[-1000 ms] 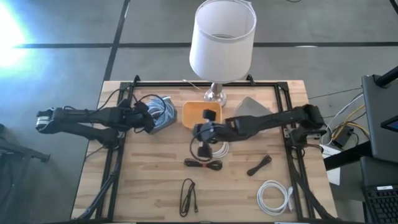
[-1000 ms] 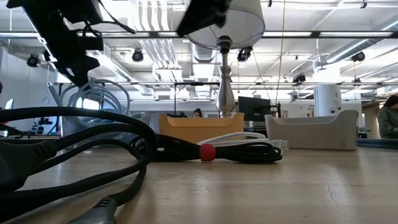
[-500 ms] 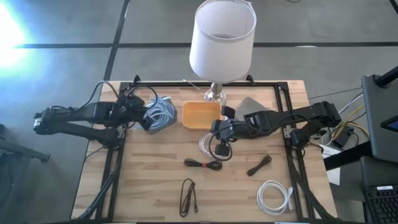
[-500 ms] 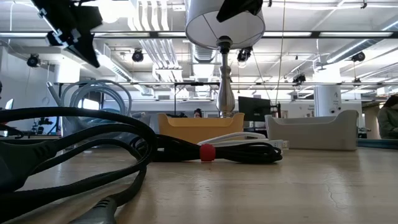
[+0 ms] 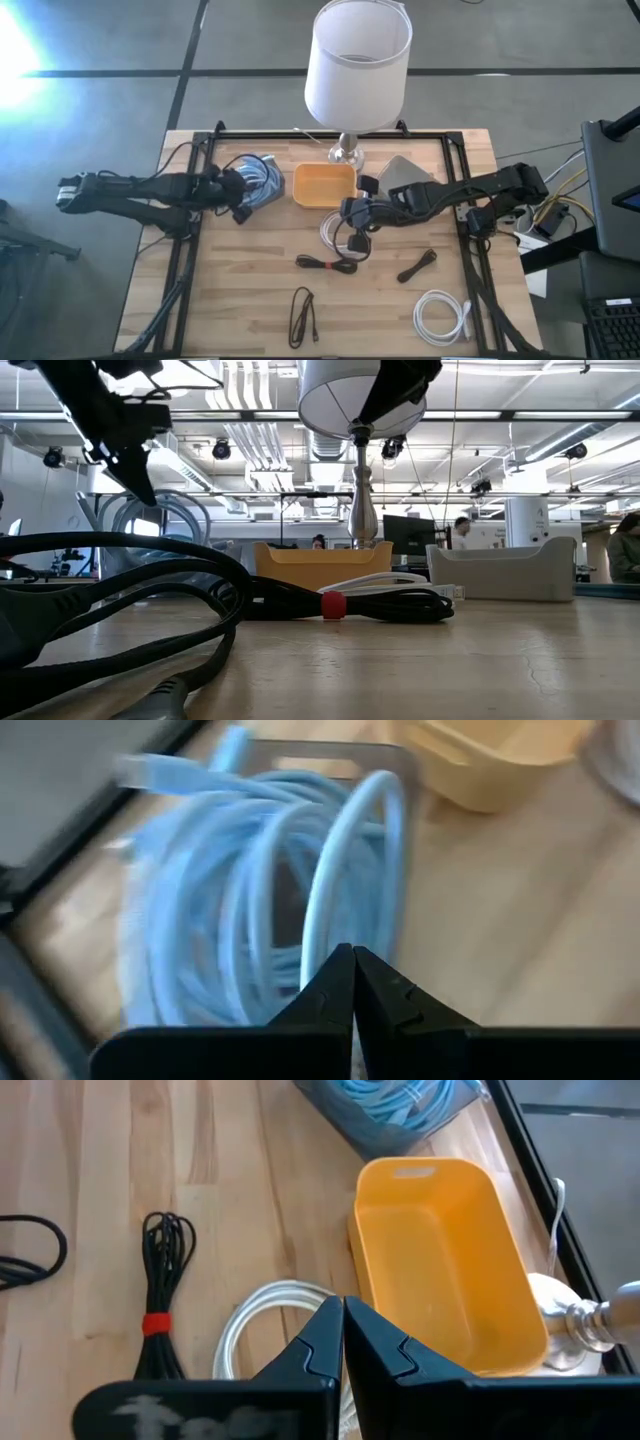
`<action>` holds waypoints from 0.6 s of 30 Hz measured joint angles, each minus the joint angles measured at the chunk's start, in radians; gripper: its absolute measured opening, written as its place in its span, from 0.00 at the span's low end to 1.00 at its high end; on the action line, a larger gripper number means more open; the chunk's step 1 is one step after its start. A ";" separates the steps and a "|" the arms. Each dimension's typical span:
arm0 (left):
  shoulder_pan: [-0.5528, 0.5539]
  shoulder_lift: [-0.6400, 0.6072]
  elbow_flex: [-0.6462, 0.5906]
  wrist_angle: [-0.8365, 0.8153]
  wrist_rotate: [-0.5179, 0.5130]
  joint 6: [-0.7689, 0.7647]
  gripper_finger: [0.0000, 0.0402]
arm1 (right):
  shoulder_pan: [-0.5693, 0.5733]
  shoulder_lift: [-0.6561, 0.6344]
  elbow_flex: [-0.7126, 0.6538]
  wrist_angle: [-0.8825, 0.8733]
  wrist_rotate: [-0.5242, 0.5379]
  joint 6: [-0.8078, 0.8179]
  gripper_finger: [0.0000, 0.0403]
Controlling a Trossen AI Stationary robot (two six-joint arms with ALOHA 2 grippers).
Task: Sort HDMI cables
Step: Put the blue HDMI cable into the black bin
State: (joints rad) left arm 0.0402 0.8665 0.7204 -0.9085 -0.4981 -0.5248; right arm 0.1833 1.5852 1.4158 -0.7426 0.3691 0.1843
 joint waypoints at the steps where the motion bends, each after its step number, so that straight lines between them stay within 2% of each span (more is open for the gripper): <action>1: 0.002 -0.002 0.000 -0.009 -0.024 -0.002 0.01 | 0.000 0.000 0.000 0.002 0.000 0.000 0.02; 8: 0.024 -0.010 0.011 -0.075 -0.188 -0.022 0.01 | 0.000 0.001 -0.016 0.052 0.000 -0.003 0.02; 18: 0.119 -0.005 -0.100 -0.087 -0.198 -0.117 0.01 | 0.000 0.001 -0.026 0.053 -0.001 0.000 0.02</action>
State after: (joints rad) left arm 0.1589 0.8615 0.6201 -0.9951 -0.6956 -0.6422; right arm 0.1833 1.5864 1.3894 -0.6899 0.3679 0.1841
